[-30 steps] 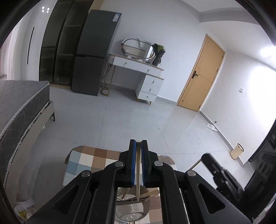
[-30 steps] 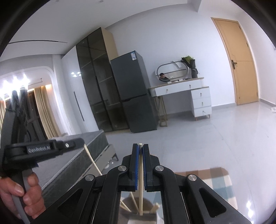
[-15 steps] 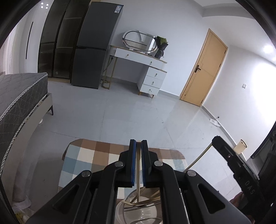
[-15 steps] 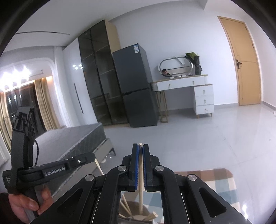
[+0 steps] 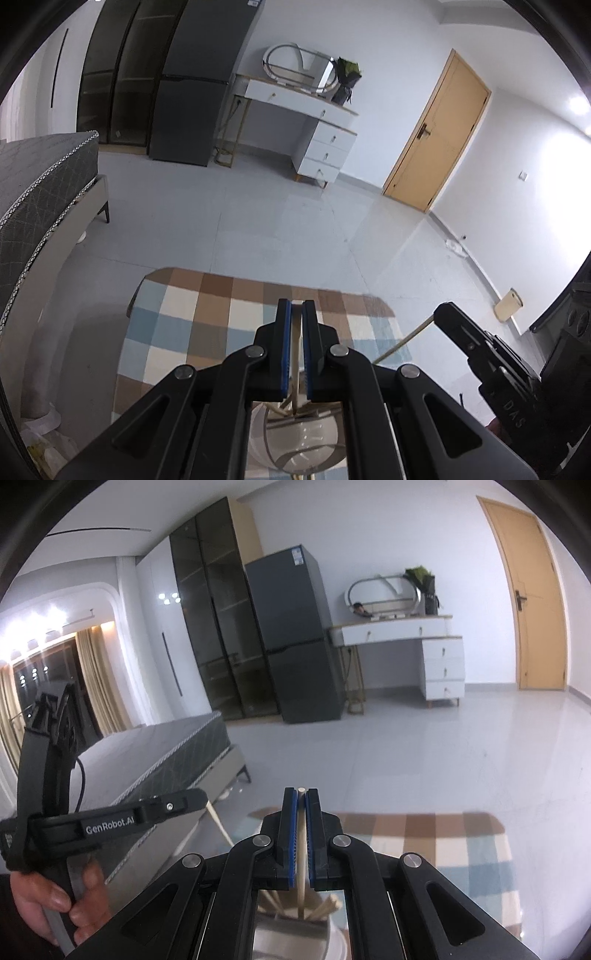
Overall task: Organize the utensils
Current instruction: 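Open both tools to drop the chopsticks into the holder, then raise both open tools away from the holder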
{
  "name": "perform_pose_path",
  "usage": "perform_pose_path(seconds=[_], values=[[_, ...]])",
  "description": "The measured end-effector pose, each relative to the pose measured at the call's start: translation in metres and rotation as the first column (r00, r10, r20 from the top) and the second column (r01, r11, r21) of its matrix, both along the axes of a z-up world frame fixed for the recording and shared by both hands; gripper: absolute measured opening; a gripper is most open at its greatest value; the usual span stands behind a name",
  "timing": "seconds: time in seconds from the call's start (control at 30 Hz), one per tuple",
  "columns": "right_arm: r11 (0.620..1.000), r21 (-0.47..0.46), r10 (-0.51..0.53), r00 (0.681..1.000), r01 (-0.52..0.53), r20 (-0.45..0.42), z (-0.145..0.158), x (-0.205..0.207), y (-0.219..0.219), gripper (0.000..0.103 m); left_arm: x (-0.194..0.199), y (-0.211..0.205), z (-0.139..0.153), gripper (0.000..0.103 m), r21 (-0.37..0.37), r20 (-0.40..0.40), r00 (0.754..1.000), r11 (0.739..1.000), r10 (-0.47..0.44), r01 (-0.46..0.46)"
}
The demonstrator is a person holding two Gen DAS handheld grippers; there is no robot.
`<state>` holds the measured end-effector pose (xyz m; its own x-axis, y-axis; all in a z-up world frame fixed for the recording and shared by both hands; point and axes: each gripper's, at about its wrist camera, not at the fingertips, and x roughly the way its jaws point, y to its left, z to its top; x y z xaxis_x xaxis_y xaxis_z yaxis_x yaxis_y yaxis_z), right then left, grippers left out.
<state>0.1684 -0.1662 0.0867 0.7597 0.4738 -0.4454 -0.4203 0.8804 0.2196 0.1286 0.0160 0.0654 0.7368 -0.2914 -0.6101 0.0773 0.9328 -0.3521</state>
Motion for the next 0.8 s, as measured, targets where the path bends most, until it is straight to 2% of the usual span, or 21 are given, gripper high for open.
perform_pose_path(seconds=[0.2,0.27,0.3,0.37,0.43,0.5,0.53,0.6,0.67,0.73,0.8], values=[[1.000,-0.011,-0.002,0.999,0.001,-0.039,-0.007,-0.007,-0.004,0.007,-0.006,-0.006,0.000,0.002,0.003,-0.035,0.999,1.000,-0.026,0.026],[1.000,-0.015,-0.002,0.999,0.001,-0.053,-0.007,-0.007,-0.006,0.007,-0.006,-0.006,0.001,0.010,0.012,-0.062,0.998,1.000,-0.021,0.022],[1.000,-0.017,-0.001,0.998,0.000,-0.058,-0.006,-0.010,-0.008,0.007,-0.008,-0.005,0.003,0.017,0.006,-0.066,0.998,1.000,-0.022,0.023],[1.000,-0.027,-0.011,0.998,0.009,-0.056,-0.003,-0.014,-0.012,0.009,-0.014,-0.002,0.009,0.028,-0.001,-0.046,0.999,1.000,-0.011,0.011],[0.999,-0.024,-0.027,0.998,0.025,-0.050,0.001,-0.020,-0.017,0.015,-0.020,-0.001,0.014,0.050,0.010,-0.031,1.000,1.000,-0.001,0.001],[0.999,-0.015,-0.048,0.998,0.047,-0.042,0.006,-0.027,-0.023,0.028,-0.027,-0.001,0.022,0.058,0.044,-0.021,0.999,0.999,0.025,-0.024],[0.998,-0.012,-0.060,0.997,0.060,-0.043,0.009,-0.032,-0.028,0.030,-0.031,-0.001,0.025,0.060,0.059,-0.017,0.999,0.998,0.034,-0.033],[0.997,-0.015,-0.081,0.996,0.080,-0.049,0.012,-0.039,-0.032,0.047,-0.041,-0.002,0.032,0.061,0.082,-0.007,0.998,0.995,0.055,-0.054],[0.996,-0.008,-0.091,0.995,0.091,-0.047,0.015,-0.047,-0.036,0.052,-0.050,-0.002,0.036,0.063,0.089,0.003,0.998,0.994,0.069,-0.069],[0.996,0.002,-0.090,0.995,0.090,-0.030,0.021,-0.061,-0.040,0.055,-0.062,-0.004,0.039,0.071,0.100,0.032,0.996,0.991,0.087,-0.089],[0.996,0.000,-0.094,0.996,0.094,-0.006,0.025,-0.074,-0.042,0.062,-0.076,-0.005,0.043,0.077,0.122,0.077,0.992,0.986,0.103,-0.112]])
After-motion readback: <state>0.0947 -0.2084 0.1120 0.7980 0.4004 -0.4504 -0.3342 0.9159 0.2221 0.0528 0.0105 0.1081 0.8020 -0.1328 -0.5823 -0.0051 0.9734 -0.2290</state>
